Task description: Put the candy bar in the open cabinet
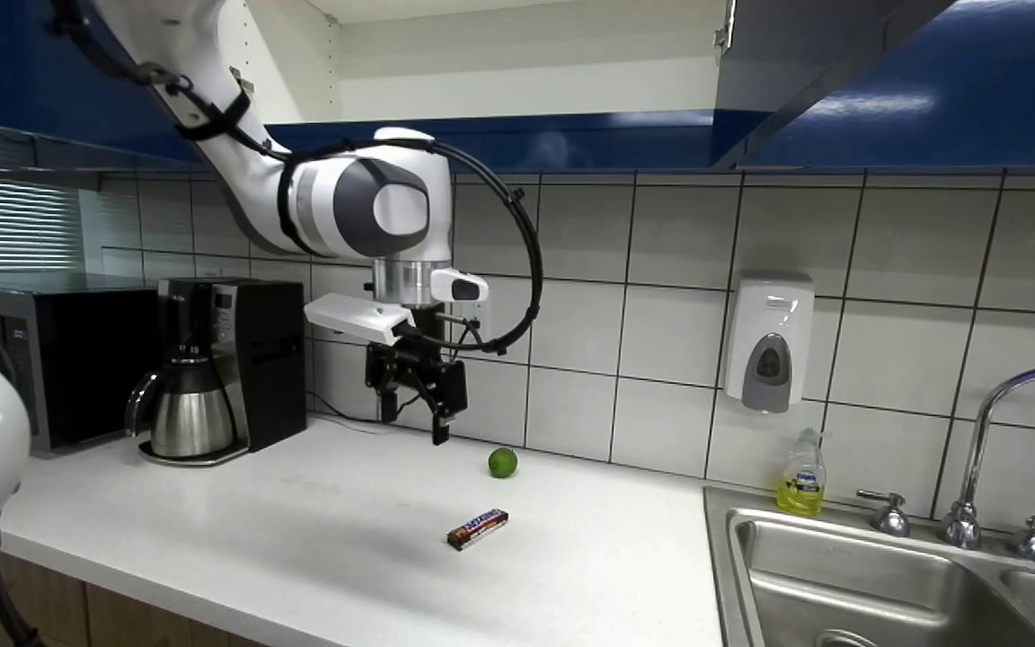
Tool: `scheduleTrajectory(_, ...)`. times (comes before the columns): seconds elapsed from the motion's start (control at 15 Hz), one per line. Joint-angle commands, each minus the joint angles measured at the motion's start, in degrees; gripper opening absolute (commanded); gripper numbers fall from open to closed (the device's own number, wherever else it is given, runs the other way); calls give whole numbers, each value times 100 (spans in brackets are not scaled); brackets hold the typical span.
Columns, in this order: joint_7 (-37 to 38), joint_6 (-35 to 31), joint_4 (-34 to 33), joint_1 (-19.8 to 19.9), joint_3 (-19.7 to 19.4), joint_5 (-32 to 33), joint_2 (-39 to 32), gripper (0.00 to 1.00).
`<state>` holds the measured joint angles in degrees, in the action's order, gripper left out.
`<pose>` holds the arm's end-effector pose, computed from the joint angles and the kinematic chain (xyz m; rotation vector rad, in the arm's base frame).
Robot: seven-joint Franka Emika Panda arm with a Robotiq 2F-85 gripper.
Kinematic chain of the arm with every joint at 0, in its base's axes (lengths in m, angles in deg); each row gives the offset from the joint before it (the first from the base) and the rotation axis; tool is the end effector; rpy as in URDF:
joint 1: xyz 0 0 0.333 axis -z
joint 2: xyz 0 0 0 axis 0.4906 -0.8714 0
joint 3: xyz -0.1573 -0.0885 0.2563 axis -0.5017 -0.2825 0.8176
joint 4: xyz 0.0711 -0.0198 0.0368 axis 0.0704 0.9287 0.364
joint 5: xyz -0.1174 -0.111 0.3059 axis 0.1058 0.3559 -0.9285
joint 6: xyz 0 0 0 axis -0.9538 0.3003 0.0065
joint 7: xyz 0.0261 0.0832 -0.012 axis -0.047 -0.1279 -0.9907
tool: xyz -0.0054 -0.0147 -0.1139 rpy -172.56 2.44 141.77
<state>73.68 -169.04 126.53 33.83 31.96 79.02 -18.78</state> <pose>0.3791 -0.0782 0.3742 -3.0977 0.4110 -0.1394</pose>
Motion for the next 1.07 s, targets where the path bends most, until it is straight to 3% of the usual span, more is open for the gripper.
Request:
scheduleTrajectory(0.0, -3, -361, -456, 86, 39, -102, -936, 100)
scheduleTrajectory(0.6, -135, -678, -1450, 100, 32, -770, -2547, 100)
scheduleTrajectory(1.0, -50, -583, -2138, 127, 59, -867, -3376, 100)
